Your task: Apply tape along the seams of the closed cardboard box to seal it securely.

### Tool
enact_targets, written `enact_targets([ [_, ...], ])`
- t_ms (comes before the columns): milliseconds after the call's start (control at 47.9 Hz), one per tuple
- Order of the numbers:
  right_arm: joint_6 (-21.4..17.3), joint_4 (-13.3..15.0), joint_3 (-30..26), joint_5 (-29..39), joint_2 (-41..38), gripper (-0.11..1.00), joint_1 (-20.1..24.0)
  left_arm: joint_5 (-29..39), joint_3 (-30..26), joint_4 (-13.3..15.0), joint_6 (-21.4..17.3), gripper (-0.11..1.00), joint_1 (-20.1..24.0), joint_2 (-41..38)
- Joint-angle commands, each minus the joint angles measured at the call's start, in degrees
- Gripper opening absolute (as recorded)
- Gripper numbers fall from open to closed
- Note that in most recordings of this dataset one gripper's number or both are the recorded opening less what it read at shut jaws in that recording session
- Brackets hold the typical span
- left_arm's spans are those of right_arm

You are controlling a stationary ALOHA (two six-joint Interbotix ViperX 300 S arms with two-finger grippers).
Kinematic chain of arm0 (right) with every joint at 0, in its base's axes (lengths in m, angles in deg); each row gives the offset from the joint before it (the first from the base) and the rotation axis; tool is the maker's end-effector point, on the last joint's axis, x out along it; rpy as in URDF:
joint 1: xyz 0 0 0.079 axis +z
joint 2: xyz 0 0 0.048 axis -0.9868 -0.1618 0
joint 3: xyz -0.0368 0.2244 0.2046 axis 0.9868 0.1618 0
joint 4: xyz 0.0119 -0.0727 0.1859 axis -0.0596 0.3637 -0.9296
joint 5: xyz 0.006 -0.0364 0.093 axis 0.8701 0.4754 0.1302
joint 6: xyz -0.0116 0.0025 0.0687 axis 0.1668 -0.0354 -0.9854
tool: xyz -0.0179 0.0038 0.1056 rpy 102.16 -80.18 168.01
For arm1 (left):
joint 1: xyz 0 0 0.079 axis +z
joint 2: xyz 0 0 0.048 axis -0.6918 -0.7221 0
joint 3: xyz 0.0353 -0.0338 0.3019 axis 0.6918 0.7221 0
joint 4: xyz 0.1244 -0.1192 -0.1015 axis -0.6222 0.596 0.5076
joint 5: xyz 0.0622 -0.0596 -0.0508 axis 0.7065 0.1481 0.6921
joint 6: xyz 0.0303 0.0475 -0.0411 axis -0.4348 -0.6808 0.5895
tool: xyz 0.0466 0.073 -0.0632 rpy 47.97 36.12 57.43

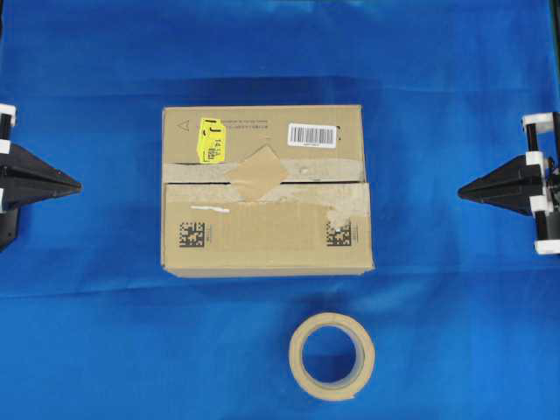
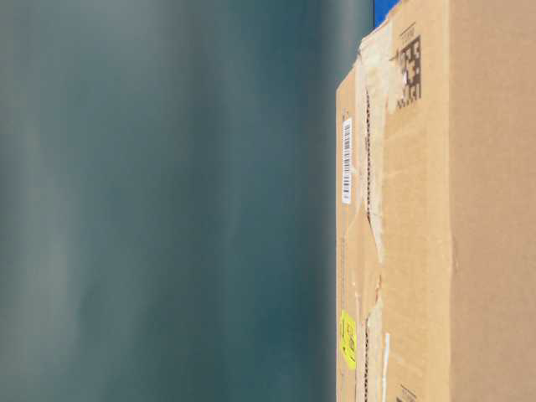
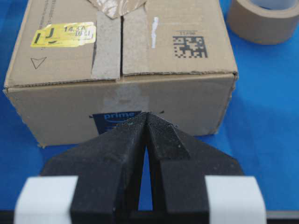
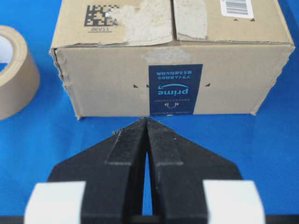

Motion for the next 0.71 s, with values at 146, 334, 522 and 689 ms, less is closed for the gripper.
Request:
enact_targets([
  [146,-0.18,-0.09,-1.05,-0.35,0.26,0.00,-0.18,-0.53,-0.70,-0.09,0.00,0.00,0.09,-0.70],
  [334,-0.18,-0.09,-1.05,-0.35,0.44,0.00,-0.26,-0.53,-0.62,-0.09,0.00,0.00,0.09,-0.79],
  [522,-0.18,0.00,-1.14,-0.35,0.44,0.00,-0.18,-0.53,-0.62,0.00,0.00,0.00,0.09,-0.79],
  [689,-0.18,0.00,-1.14,-0.35,0.53,0.00,-0.26,-0.53,-0.62,-0.09,0.00,0.00,0.09,-0.70],
])
